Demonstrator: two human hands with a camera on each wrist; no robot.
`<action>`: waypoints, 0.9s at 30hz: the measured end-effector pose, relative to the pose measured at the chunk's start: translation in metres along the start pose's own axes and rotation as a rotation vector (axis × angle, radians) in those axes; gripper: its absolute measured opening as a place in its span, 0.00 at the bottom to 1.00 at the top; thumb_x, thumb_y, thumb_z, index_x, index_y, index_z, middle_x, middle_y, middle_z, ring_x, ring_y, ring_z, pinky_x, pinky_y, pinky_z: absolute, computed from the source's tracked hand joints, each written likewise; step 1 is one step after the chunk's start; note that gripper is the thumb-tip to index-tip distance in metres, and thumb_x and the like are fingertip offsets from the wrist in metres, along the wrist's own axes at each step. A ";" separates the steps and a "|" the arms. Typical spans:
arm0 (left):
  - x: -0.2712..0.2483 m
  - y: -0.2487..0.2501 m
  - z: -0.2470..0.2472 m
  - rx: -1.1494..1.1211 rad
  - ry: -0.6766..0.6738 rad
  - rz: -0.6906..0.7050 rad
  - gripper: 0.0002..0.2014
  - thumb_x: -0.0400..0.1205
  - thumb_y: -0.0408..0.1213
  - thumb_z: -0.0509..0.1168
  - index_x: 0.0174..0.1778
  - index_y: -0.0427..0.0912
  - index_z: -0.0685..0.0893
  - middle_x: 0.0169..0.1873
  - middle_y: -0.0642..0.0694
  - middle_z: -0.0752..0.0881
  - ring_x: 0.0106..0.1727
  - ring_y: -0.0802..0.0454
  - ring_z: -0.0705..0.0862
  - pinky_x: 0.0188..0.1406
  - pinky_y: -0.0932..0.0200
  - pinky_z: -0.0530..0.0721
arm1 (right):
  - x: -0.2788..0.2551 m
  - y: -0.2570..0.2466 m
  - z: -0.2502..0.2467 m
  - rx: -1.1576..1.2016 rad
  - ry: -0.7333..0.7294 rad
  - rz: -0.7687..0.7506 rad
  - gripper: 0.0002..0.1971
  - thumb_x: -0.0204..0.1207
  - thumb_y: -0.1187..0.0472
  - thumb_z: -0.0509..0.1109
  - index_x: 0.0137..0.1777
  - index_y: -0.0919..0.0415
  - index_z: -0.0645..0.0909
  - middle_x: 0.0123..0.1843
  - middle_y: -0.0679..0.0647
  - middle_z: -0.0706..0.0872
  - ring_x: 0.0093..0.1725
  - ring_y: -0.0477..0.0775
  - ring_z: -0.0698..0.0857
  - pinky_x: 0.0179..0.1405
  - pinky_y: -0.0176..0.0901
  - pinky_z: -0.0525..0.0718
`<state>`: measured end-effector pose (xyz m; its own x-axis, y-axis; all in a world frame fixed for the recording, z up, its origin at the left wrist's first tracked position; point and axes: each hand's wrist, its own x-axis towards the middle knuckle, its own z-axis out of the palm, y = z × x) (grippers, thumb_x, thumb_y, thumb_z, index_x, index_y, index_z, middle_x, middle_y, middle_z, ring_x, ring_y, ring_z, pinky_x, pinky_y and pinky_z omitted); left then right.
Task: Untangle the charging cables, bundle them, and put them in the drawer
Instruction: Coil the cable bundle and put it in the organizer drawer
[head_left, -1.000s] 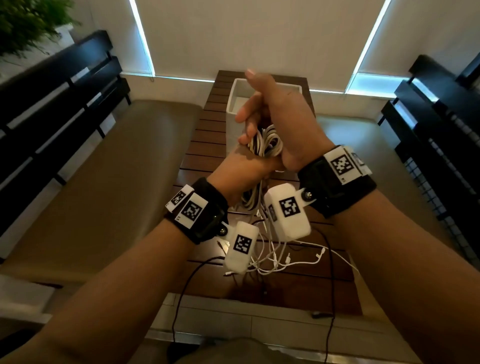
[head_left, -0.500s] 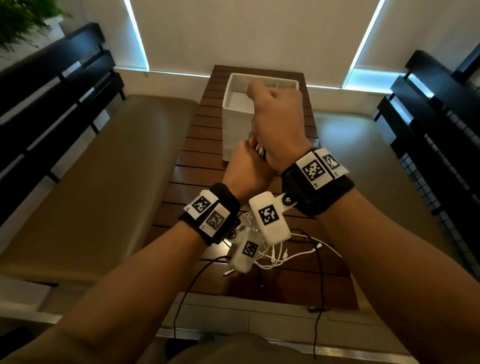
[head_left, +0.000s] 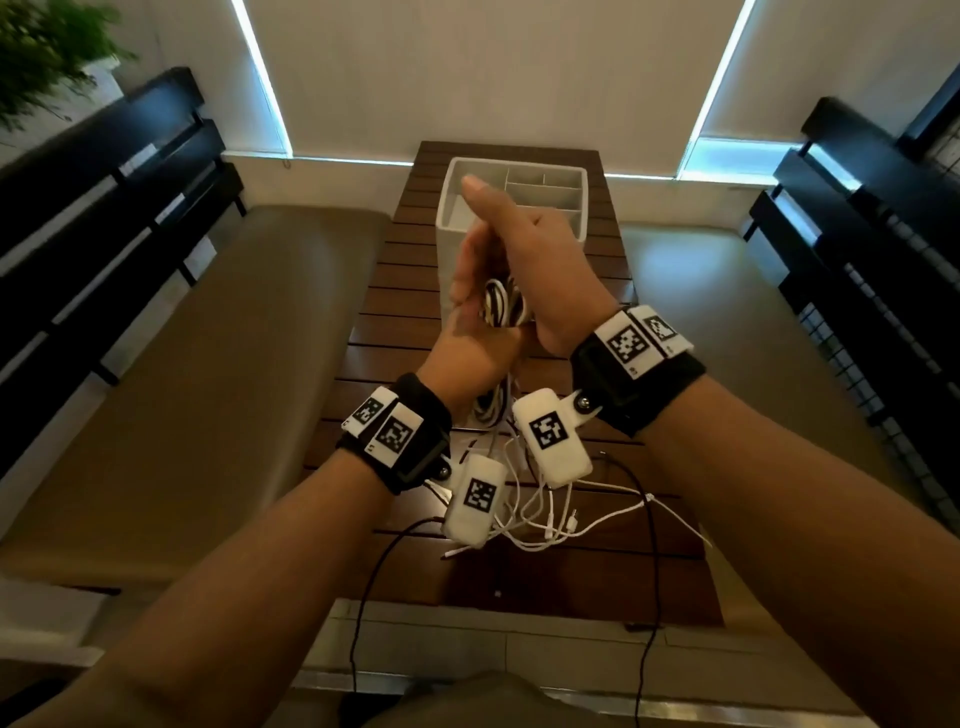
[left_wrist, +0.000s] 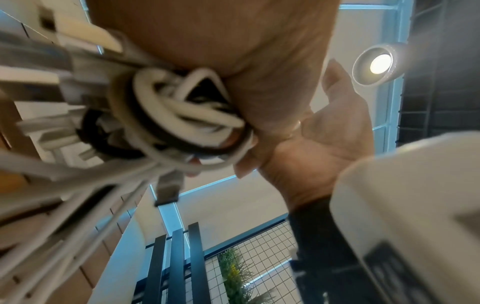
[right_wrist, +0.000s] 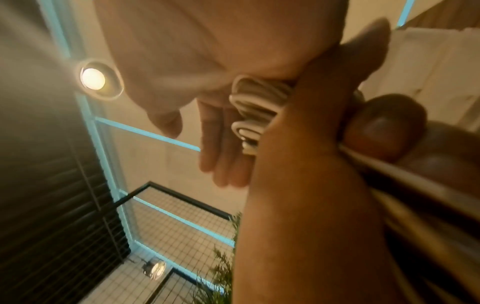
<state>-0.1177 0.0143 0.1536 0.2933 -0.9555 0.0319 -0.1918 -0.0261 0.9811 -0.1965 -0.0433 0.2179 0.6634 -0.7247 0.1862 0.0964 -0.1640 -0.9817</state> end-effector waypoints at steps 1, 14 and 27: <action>0.000 0.002 0.000 -0.015 0.003 0.026 0.16 0.85 0.23 0.70 0.52 0.52 0.79 0.46 0.55 0.87 0.46 0.67 0.88 0.48 0.66 0.87 | 0.002 0.000 0.005 -0.010 0.048 0.002 0.30 0.90 0.47 0.65 0.31 0.69 0.82 0.28 0.69 0.84 0.25 0.65 0.84 0.32 0.50 0.86; -0.001 -0.001 -0.007 -0.006 0.021 0.038 0.14 0.85 0.17 0.65 0.42 0.41 0.78 0.29 0.53 0.83 0.27 0.62 0.81 0.27 0.65 0.82 | 0.003 0.016 0.020 -0.098 0.319 -0.118 0.22 0.89 0.55 0.65 0.32 0.63 0.78 0.24 0.61 0.78 0.23 0.61 0.84 0.26 0.52 0.84; -0.004 0.024 -0.018 -0.389 -0.022 0.082 0.15 0.86 0.35 0.74 0.36 0.36 0.80 0.28 0.37 0.78 0.28 0.45 0.81 0.35 0.49 0.88 | -0.058 0.063 -0.014 0.170 -0.333 0.293 0.27 0.80 0.59 0.77 0.78 0.55 0.75 0.71 0.60 0.88 0.72 0.61 0.87 0.77 0.62 0.82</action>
<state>-0.1068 0.0223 0.1805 0.2704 -0.9561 0.1134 0.1563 0.1598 0.9747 -0.2389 -0.0213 0.1454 0.8798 -0.4657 -0.0953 -0.0292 0.1473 -0.9887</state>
